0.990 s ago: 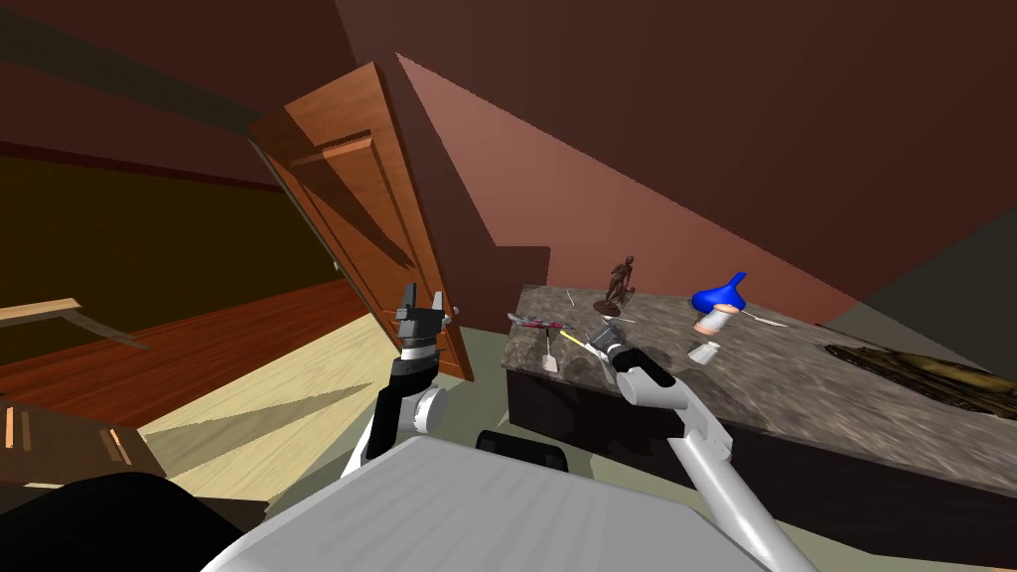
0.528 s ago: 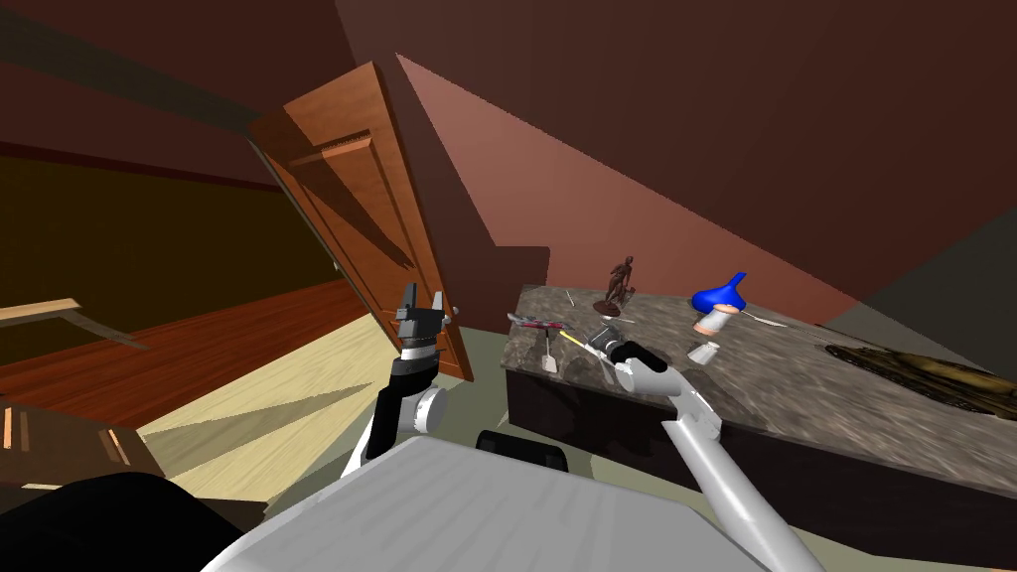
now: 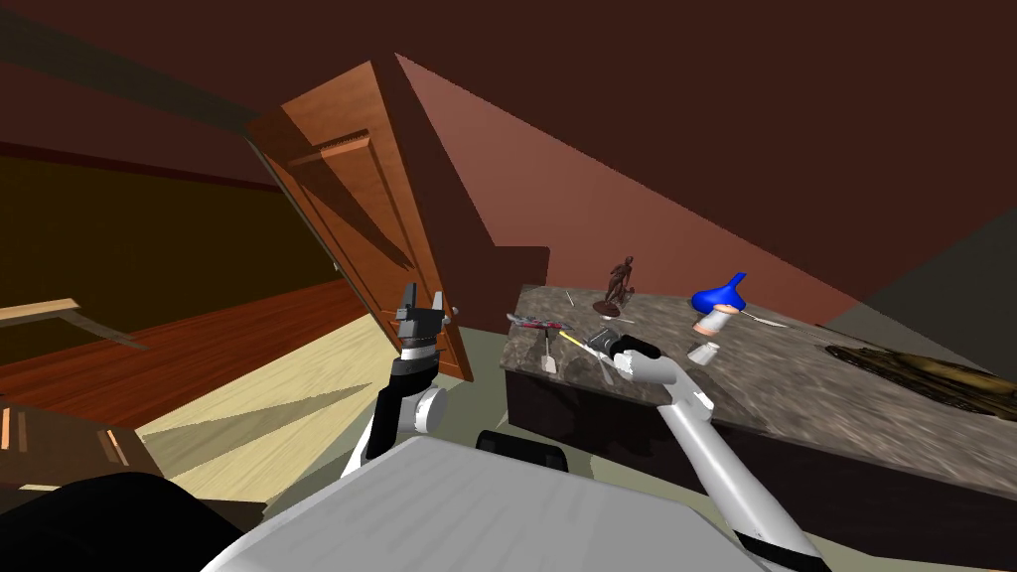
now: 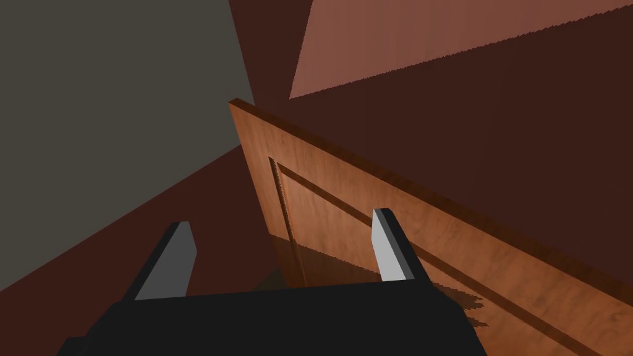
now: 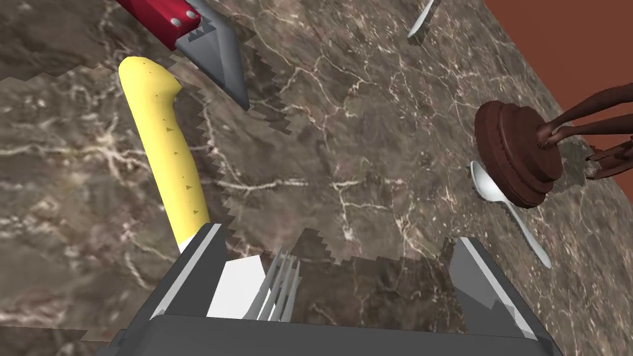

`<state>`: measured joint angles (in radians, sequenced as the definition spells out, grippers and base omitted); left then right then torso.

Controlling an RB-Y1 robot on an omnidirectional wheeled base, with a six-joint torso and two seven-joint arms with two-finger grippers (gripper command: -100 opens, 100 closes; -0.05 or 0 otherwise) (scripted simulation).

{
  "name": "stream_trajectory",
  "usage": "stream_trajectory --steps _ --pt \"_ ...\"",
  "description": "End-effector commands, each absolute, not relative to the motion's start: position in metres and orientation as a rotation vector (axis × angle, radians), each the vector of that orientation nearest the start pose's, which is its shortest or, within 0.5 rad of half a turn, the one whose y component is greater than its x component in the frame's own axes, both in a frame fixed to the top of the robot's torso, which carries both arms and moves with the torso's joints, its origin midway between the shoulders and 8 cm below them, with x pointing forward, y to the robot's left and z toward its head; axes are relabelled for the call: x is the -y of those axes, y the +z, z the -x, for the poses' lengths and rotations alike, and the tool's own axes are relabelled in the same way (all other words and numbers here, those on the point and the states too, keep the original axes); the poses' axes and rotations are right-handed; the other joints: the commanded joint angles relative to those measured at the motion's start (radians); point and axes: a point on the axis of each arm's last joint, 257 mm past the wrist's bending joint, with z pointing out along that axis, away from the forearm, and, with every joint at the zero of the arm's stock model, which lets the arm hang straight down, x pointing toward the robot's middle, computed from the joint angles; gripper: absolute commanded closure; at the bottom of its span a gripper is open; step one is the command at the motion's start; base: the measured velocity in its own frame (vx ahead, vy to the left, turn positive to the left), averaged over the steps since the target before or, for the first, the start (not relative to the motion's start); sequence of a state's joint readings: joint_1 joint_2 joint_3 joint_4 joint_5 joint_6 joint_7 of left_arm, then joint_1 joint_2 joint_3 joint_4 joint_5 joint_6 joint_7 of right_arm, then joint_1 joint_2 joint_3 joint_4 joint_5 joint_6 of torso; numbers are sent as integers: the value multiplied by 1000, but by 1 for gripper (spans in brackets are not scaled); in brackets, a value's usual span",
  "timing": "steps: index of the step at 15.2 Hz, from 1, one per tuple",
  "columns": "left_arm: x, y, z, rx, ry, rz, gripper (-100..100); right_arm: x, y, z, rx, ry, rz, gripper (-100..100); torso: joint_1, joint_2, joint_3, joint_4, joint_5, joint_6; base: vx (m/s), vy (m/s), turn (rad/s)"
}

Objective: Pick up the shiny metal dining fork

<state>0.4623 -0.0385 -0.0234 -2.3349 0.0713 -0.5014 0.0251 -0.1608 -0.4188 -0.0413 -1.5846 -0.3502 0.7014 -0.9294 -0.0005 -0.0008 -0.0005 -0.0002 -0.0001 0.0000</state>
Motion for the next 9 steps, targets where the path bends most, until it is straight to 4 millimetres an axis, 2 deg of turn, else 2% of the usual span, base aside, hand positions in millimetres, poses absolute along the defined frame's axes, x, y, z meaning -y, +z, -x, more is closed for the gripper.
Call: stream_trajectory --steps 1,2,5,6,9 --pt "-278 60 -333 -464 -1427 665 0 343 -282 -551 1027 -1602 2927 -100 0 0 0 0 0 0 0 0 0" --pt "-278 60 -333 -464 -1427 665 0 344 -282 -558 934 -1562 2929 -100 0 0 0 0 0 0 6 -5 -4" --pt "-278 60 -333 -464 -1427 665 0 345 -293 -550 922 -1476 2957 -100 0 0 0 0 0 0 5 -5 1" --pt "-278 60 -333 -464 -1427 665 0 345 -292 -557 831 -1439 2955 -100 0 0 0 0 0 0 4 -7 -5" --pt "-278 60 -333 -464 -1427 665 0 346 -303 -548 818 -1352 2980 -100 0 0 0 0 0 0 5 -6 1"
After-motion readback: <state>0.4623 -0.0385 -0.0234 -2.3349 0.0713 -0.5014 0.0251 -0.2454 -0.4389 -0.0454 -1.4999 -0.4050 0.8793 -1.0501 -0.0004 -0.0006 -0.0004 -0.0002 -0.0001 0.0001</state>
